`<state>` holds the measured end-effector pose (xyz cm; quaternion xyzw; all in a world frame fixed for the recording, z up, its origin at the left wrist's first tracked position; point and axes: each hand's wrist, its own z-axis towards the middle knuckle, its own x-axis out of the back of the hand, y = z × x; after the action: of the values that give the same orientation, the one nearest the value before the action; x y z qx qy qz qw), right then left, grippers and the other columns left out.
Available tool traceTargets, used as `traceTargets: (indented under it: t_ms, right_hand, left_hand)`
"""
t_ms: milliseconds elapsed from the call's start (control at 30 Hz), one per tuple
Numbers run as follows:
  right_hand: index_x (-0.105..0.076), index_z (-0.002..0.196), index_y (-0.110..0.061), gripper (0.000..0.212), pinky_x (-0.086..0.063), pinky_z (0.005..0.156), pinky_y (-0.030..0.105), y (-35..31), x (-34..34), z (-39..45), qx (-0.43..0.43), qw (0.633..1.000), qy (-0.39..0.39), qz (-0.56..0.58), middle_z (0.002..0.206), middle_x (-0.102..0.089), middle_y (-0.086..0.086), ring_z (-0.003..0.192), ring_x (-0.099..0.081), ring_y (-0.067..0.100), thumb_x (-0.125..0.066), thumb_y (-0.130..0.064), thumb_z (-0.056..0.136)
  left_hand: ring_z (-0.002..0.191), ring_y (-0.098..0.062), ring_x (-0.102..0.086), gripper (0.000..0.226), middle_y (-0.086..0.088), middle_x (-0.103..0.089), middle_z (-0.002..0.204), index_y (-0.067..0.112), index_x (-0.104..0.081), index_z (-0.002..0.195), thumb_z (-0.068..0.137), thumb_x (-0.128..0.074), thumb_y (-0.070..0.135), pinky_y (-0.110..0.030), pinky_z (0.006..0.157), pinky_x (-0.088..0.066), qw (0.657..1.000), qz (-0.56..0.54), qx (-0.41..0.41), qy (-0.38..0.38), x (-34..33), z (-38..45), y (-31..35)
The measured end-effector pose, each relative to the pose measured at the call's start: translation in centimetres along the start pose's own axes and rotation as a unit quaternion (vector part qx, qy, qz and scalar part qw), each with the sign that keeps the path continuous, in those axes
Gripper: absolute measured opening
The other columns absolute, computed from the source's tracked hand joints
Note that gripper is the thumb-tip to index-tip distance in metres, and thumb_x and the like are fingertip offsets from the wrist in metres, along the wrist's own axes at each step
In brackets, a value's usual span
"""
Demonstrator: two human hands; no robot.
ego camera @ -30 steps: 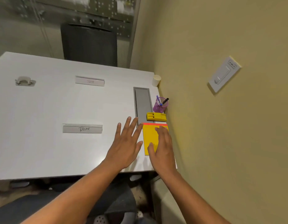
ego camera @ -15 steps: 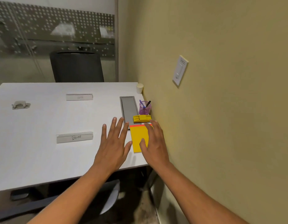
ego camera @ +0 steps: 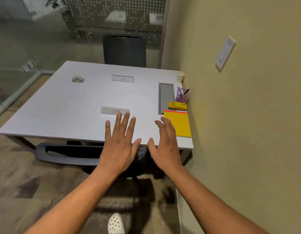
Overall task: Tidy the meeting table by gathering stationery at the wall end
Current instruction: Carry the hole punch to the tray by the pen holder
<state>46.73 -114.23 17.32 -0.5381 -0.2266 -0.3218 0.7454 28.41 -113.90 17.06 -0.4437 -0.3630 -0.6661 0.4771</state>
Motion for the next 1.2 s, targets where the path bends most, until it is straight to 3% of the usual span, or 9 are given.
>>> traceTargets:
  t_ms: [267, 533, 733, 1000, 1200]
  right_hand:
    - [-0.031, 0.158, -0.022, 0.064, -0.018, 0.131, 0.047, -13.4, -7.8, -0.9, 0.117, 0.984, -0.108, 0.074, 0.171, -0.019, -0.002, 0.162, -0.007, 0.015, -0.057, -0.028, 0.100]
    - [-0.032, 0.160, -0.011, 0.070, -0.018, 0.131, 0.050, -27.8, -20.9, -6.5, 0.238, 0.950, -0.193, 0.064, 0.171, -0.025, 0.008, 0.162, -0.011, 0.025, -0.057, -0.036, 0.100]
    - [-0.030, 0.162, -0.011, 0.074, -0.015, 0.131, 0.053, -38.7, -31.4, -11.7, 0.313, 0.918, -0.241, 0.040, 0.171, -0.025, 0.011, 0.162, -0.013, 0.028, -0.055, -0.043, 0.100]
    - [-0.026, 0.163, -0.014, 0.073, -0.004, 0.133, 0.043, -48.9, -39.4, -14.6, 0.367, 0.889, -0.273, 0.018, 0.173, -0.020, 0.009, 0.163, -0.008, 0.025, -0.047, -0.048, 0.102]
    - [-0.030, 0.160, -0.013, 0.070, -0.014, 0.131, 0.051, -54.7, -46.2, -14.1, 0.386, 0.877, -0.284, 0.029, 0.170, -0.025, 0.011, 0.162, -0.013, 0.028, -0.043, -0.049, 0.101]
  left_hand:
    - [0.163, -0.032, 0.002, 0.073, -0.012, -0.008, 0.176, 0.011, -0.017, 0.166, 0.106, -0.034, 0.050, -0.067, 0.127, -0.011, 0.986, 0.061, 0.153, 0.018, 5.7, -9.3, -10.8]
    - [0.163, -0.028, 0.009, 0.074, -0.010, -0.002, 0.177, 0.014, -0.013, 0.167, 0.107, -0.028, 0.053, -0.065, 0.128, -0.005, 0.947, 0.046, 0.318, 0.028, 9.8, -24.0, -24.0]
    - [0.164, -0.028, 0.007, 0.073, -0.009, -0.006, 0.177, 0.016, -0.014, 0.167, 0.107, -0.032, 0.054, -0.065, 0.128, -0.006, 0.920, 0.059, 0.386, 0.036, 13.0, -34.3, -35.4]
    - [0.163, -0.025, 0.013, 0.075, -0.005, 0.003, 0.177, 0.019, -0.006, 0.168, 0.107, -0.028, 0.056, -0.061, 0.130, -0.001, 0.888, 0.074, 0.450, 0.052, 17.2, -41.9, -46.0]
    - [0.162, -0.025, 0.015, 0.075, -0.006, 0.004, 0.177, 0.019, -0.003, 0.168, 0.107, -0.027, 0.057, -0.060, 0.130, 0.002, 0.867, 0.087, 0.489, 0.048, 17.4, -44.5, -52.6]
